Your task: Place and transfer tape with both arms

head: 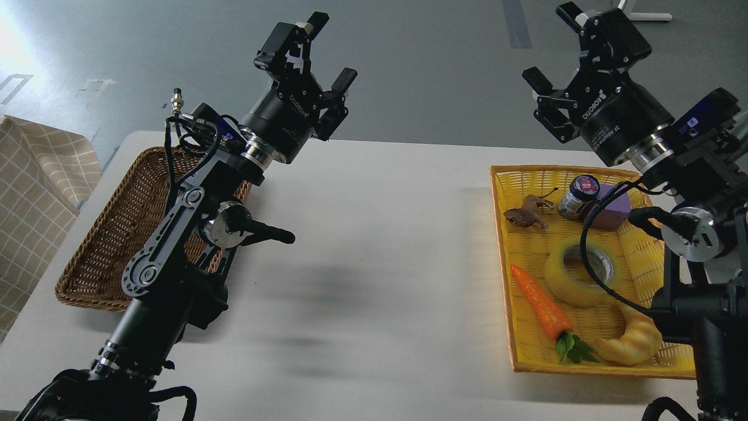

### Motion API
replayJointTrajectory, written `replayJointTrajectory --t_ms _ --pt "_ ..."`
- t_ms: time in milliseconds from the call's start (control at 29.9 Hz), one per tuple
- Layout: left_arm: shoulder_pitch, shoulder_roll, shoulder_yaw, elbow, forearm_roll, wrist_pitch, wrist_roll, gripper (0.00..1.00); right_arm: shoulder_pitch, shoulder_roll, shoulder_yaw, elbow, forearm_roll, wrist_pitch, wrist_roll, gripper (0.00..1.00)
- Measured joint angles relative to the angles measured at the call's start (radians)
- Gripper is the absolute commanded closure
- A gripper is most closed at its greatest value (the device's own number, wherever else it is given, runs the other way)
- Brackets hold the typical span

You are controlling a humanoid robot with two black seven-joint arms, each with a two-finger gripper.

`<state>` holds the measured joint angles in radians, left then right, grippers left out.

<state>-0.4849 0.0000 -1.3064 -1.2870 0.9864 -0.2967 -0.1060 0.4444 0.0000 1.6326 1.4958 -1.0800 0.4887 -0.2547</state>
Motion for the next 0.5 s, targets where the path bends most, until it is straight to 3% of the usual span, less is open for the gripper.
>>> replayJointTrajectory --t_ms 502 --pt "0.003 0.000 -0.001 0.000 -0.024 -0.009 -0.001 0.02 -0.006 0.000 0.000 0.005 0.001 0.000 0.000 0.00"
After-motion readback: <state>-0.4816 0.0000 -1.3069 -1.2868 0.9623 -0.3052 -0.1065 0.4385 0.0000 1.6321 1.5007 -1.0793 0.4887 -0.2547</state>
